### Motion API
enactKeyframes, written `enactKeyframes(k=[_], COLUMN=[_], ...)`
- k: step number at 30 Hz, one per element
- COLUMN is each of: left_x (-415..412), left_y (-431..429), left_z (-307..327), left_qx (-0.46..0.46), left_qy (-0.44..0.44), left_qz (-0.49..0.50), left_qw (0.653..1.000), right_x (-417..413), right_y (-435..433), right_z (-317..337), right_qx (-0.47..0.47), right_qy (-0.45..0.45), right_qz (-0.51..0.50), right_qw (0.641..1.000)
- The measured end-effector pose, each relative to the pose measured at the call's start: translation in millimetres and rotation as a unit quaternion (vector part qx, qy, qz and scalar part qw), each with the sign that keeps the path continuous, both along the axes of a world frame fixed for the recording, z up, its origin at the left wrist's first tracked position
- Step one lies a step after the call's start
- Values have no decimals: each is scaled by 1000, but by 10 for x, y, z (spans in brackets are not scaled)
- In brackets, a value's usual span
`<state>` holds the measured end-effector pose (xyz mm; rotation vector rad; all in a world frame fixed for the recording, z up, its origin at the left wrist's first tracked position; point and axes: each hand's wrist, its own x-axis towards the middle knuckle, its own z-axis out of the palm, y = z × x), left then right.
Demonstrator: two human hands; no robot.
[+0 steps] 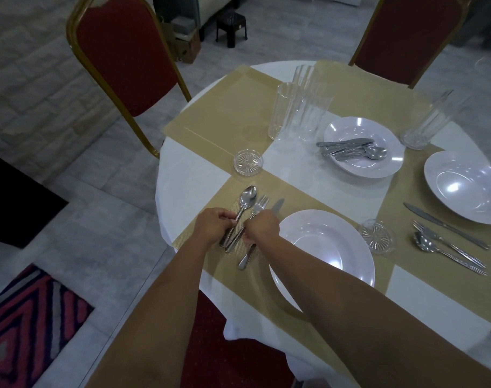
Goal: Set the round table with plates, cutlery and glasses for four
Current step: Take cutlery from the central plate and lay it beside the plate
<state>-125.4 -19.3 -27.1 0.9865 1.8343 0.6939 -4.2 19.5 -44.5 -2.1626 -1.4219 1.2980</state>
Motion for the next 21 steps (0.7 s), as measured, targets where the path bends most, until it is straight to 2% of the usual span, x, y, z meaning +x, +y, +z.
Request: enactKeyframes(k=[21], left_x=[-49], left_y=[21], left_z=[-32], left_qx=[2], left_qy=[7], left_qz=[-27], left_qw=[1000], right_x=[11], right_y=[11], right_z=[123], right_qx=[-26], right_qy=[8], right_qz=[10], right_qw=[1000])
